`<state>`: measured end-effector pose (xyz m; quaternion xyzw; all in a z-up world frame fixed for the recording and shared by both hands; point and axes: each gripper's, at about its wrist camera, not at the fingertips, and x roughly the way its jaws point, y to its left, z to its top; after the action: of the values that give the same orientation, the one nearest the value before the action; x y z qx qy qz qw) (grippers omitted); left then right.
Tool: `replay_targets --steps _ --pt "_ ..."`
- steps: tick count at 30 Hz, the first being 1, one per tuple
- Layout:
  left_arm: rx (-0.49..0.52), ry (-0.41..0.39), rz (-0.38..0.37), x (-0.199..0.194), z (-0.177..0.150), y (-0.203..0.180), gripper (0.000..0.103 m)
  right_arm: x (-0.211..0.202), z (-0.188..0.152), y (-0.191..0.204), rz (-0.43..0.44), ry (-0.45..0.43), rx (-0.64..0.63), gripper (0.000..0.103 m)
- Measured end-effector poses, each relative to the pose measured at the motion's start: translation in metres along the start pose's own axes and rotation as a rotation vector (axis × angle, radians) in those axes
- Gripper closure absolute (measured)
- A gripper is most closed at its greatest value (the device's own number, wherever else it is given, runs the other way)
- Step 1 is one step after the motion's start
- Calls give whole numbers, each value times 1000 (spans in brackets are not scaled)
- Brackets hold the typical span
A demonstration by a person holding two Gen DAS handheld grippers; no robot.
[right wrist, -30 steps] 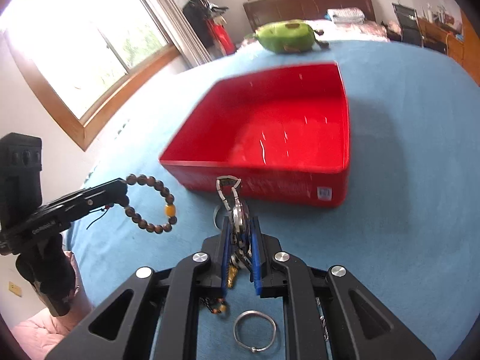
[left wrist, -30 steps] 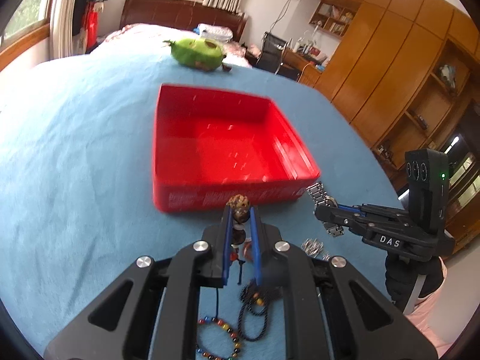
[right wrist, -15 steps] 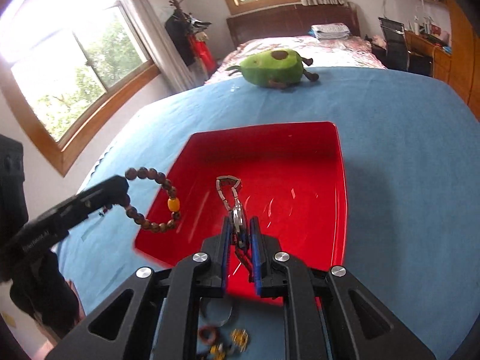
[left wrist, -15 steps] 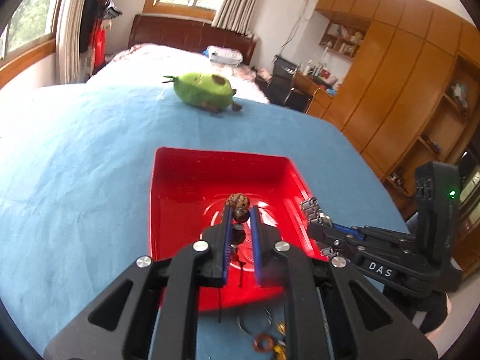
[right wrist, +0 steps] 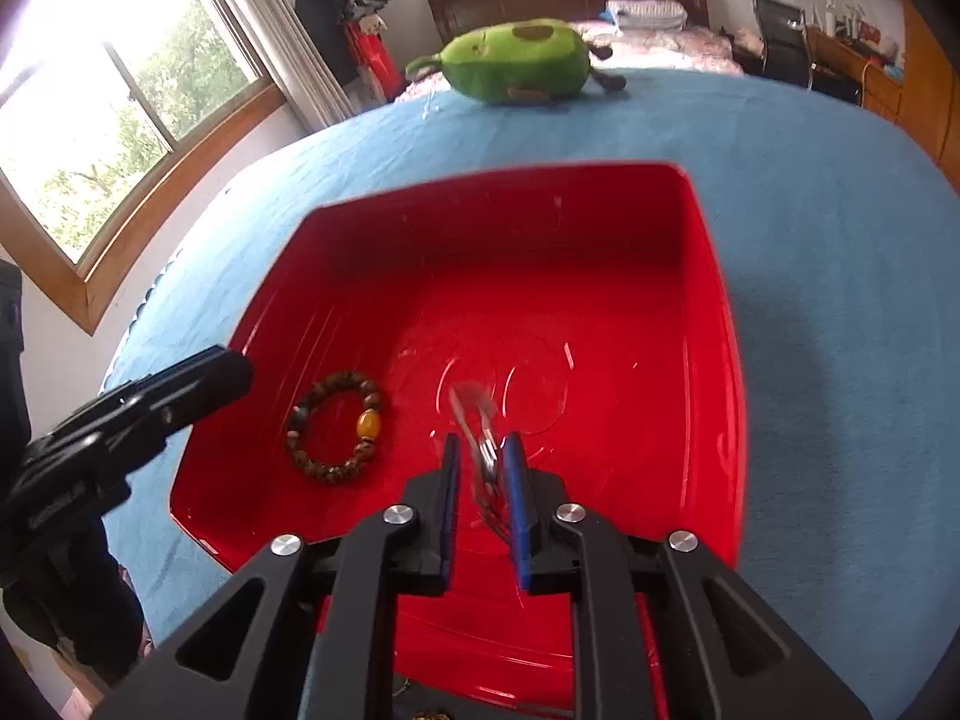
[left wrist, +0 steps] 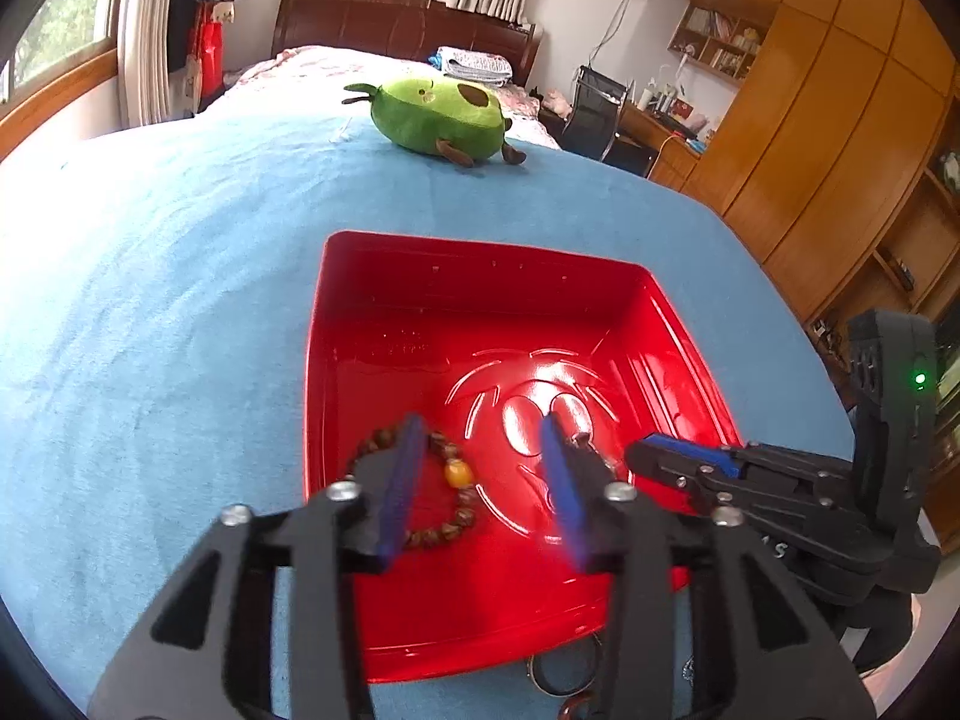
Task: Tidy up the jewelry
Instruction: 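Open the left gripper to drop the bracelet while the right gripper releases the watch into the box, then move both grippers back toward the remaining jewelry beside the box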
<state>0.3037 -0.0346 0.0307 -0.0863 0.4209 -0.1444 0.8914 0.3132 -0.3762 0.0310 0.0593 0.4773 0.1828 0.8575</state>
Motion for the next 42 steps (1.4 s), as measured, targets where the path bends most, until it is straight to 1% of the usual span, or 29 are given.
replay_targets --steps 2,3,5,7,9,11,15,16,19,21,25,27,30,34,37,39,42 --pt "11 -7 6 -6 -1 -3 56 -11 -1 1 -6 -24 -3 83" --pt "12 -11 6 -9 -1 -4 52 -18 -2 1 -7 -35 -2 83" --pt "9 -21 7 -18 -2 -7 41 -27 -1 1 1 -50 -1 83" --pt "9 -46 33 -28 -3 -11 24 -37 0 3 8 -70 -1 81" --pt "17 -66 66 -36 -5 -13 17 -44 0 4 2 -88 -4 76" --pt "30 -86 86 -46 -7 -16 13 -51 -2 4 -5 -100 -9 74" --pt "11 -124 85 -62 -11 -14 10 -61 -8 11 10 -107 -24 74" --pt "0 -138 90 -66 -12 -13 8 -63 -10 12 14 -107 -28 74" --pt "-10 -161 116 -74 -14 -11 8 -67 -14 18 33 -105 -39 74" --pt "-2 -155 129 -77 -15 -11 8 -73 -18 23 54 -108 -49 74" --pt "13 -145 142 -85 -20 -15 8 -83 -29 32 66 -111 -76 74" --pt "18 -137 144 -87 -24 -17 8 -84 -39 36 89 -98 -91 74" --pt "24 -114 152 -88 -34 -16 8 -83 -59 36 122 -77 -108 74" --pt "76 -76 167 -87 -64 -13 8 -68 -81 31 148 -25 -106 74" --pt "106 -17 162 -86 -95 -5 8 -53 -92 29 143 14 -104 74" --pt "105 18 159 -88 -112 1 8 -44 -95 27 137 38 -97 74" --pt "92 69 155 -92 -138 12 8 -41 -98 25 131 47 -90 74"
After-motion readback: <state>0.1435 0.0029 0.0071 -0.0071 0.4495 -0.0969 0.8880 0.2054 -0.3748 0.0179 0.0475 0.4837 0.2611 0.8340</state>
